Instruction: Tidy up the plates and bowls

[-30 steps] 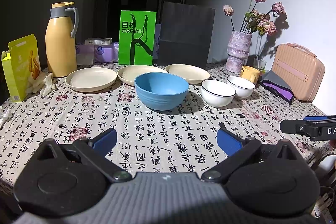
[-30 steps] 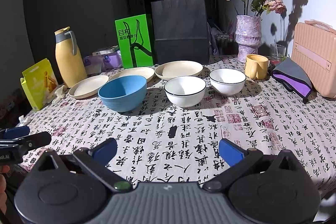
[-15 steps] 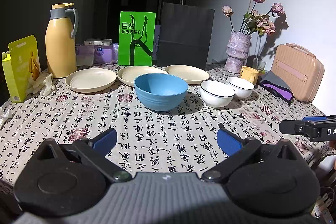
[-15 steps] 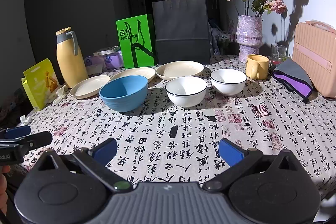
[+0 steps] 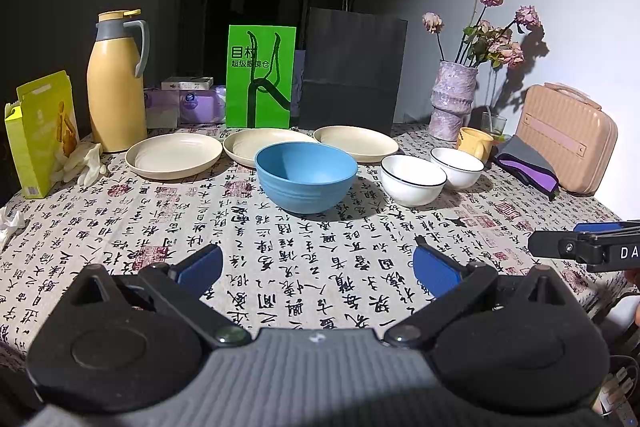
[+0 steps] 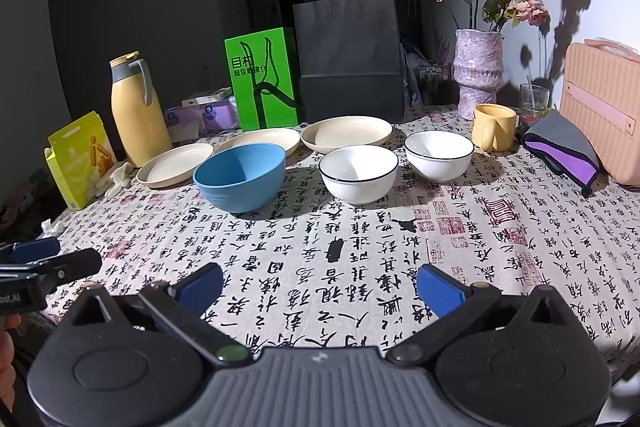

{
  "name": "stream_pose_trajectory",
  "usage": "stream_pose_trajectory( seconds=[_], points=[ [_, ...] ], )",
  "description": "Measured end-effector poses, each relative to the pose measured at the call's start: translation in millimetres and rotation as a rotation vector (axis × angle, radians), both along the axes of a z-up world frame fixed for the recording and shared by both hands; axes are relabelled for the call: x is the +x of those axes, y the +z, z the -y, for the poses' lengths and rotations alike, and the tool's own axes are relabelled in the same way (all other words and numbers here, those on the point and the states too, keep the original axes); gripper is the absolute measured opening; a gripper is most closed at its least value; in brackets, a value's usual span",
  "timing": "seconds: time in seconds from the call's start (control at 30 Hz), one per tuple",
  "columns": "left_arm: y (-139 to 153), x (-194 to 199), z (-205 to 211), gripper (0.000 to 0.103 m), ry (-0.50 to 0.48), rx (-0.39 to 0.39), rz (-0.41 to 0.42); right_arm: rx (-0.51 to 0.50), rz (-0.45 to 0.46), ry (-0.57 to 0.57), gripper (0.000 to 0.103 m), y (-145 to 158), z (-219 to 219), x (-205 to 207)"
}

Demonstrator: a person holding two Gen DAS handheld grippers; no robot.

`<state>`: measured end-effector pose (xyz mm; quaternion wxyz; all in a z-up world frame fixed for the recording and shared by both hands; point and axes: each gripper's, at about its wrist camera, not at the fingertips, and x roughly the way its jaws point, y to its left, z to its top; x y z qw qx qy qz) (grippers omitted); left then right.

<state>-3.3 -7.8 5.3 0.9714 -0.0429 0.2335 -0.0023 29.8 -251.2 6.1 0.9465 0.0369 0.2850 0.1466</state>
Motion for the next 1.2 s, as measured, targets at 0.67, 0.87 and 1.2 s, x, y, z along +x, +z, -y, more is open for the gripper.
stream_pose_trajectory(
  seconds=[0.67,0.87,1.2],
  points=[
    [0,1,-2,0.103,0.009,0.0,-0.001,0.003,0.0,0.006,0.103,0,-1,2],
    [0,5,-5,0.103,0.02,-0.003,-0.003,0.004,0.0,0.014,0.103,0,-5,7],
    [2,13,-12,0.103,0.04,-0.007,0.002,0.011,0.01,0.05,0.103,3,-14,16]
  ],
)
